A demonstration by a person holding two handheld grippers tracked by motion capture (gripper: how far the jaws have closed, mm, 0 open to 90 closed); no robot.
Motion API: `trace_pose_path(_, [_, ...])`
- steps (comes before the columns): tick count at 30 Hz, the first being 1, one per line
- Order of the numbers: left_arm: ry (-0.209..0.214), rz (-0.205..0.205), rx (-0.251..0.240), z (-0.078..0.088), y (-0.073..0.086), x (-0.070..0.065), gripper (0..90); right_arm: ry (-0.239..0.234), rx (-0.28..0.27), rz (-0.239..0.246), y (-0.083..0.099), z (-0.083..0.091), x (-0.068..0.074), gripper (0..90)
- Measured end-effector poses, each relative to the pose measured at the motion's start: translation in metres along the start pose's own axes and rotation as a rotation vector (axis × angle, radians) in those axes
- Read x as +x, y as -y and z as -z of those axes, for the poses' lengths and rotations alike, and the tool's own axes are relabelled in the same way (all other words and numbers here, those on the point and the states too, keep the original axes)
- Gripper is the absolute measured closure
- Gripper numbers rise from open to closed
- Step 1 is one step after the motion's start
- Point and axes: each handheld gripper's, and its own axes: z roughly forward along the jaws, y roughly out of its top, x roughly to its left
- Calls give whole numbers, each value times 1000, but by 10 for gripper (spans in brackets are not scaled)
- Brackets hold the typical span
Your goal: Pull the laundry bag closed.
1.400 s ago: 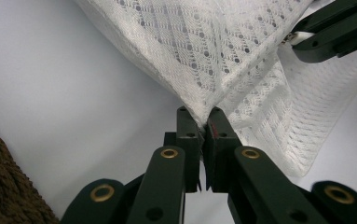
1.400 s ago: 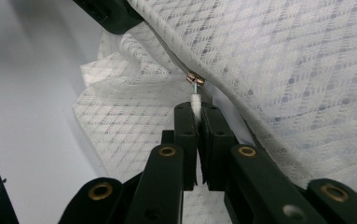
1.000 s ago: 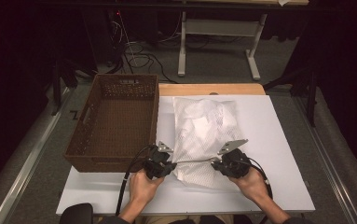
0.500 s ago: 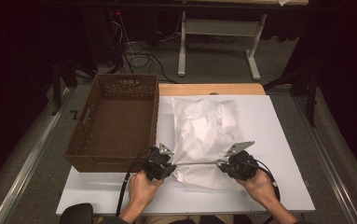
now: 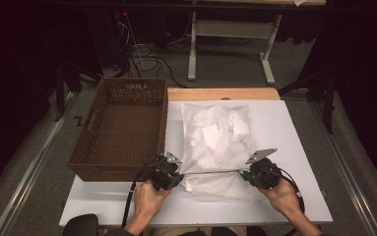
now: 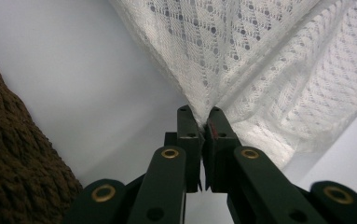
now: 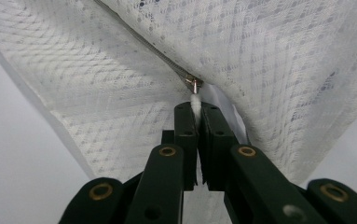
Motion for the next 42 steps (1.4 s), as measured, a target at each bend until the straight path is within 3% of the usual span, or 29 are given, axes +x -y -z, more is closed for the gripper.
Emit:
trace_pose_path(15, [4,-13,13,0,2,0,866,32,27,-12,-1,3,-3,877])
trace_pose_path(21, [32,-1,14,1,2,1,866,7,29,-47,-1,4,-5,874])
trace_pose_path(28, [38,7,16,0,2,1,863,-22,66,-28,4,-9,-2,858])
trace_pose_path(35, [41,4,17,0,2,2,861,-20,101,-13,7,-16,-1,759])
trace_pose_path(40, [40,5,17,0,2,2,861,3,128,5,12,-18,-1,744])
trace_pose_path(42, [39,4,17,0,2,2,860,33,130,16,12,-17,-2,795])
